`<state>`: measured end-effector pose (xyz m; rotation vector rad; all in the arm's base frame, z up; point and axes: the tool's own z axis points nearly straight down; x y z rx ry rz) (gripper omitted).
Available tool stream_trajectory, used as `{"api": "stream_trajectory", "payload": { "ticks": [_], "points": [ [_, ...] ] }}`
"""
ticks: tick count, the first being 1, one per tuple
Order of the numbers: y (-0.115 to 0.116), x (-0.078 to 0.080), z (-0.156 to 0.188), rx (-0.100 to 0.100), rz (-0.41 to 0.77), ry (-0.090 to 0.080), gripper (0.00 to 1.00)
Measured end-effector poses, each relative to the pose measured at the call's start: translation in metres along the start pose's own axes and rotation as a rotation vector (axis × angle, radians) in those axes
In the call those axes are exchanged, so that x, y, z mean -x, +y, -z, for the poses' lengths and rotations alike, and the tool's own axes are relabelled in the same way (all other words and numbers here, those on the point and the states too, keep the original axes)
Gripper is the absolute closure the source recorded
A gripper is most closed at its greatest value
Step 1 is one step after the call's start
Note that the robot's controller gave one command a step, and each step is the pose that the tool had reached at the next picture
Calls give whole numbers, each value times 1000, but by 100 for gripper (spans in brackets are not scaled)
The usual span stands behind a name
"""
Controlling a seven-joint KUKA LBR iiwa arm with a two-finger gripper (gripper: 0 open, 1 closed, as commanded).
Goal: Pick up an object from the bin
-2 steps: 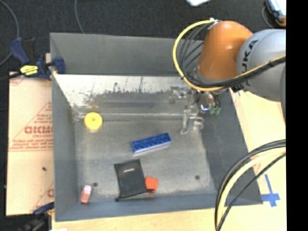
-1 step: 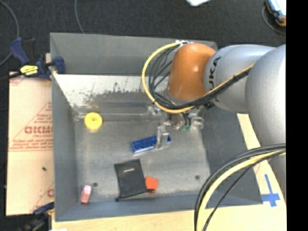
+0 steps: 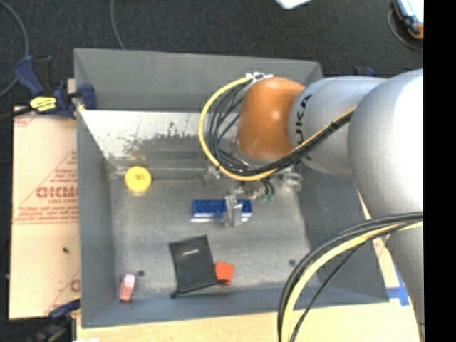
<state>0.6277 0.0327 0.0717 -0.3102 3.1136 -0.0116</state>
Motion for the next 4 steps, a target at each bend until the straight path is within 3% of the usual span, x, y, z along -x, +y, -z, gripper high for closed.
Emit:
{"api": "stream_trajectory", "payload": {
  "ticks": [1, 3, 4],
  "points": [
    [3, -2, 4, 7, 51, -1, 100],
    [4, -4, 8, 8, 55, 2, 100],
    [4, -5, 29, 9, 55, 8, 100]
  ]
}}
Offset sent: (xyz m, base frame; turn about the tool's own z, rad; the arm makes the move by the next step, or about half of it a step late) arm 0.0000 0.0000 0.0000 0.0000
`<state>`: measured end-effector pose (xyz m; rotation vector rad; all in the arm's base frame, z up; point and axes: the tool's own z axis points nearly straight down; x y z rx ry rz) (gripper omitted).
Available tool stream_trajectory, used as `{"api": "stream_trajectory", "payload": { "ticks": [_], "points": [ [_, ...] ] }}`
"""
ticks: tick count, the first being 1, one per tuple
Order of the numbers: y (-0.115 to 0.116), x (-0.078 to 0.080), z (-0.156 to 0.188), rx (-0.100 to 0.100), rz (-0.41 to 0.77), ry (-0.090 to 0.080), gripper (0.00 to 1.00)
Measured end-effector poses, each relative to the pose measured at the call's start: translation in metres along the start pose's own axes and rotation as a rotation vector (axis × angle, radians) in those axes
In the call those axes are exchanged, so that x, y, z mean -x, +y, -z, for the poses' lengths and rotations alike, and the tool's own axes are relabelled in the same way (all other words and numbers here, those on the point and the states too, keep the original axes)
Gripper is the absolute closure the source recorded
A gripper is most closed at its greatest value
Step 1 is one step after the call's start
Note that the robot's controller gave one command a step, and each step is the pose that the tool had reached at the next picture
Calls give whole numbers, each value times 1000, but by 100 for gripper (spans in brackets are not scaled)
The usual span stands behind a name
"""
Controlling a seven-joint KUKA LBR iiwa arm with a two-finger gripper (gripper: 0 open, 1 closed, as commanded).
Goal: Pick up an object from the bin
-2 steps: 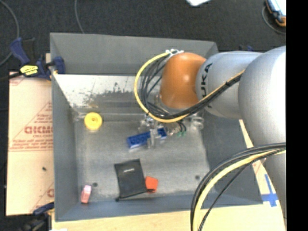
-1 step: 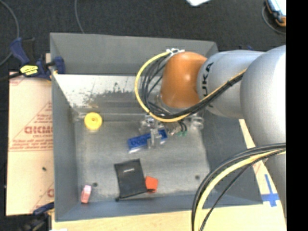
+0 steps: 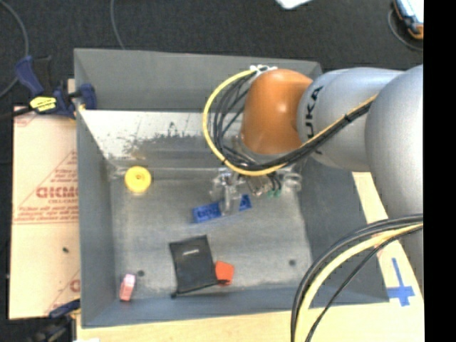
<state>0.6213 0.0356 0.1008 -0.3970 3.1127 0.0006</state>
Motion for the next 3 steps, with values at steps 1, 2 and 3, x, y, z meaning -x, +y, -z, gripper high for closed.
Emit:
{"api": "stream_trajectory", "payload": {
  "ticks": [1, 2, 3],
  "points": [
    [0, 1, 18, -1, 0, -3, 100],
    [0, 0, 34, 0, 0, 0, 100],
    [0, 0, 53, 0, -1, 1, 100]
  ]
}}
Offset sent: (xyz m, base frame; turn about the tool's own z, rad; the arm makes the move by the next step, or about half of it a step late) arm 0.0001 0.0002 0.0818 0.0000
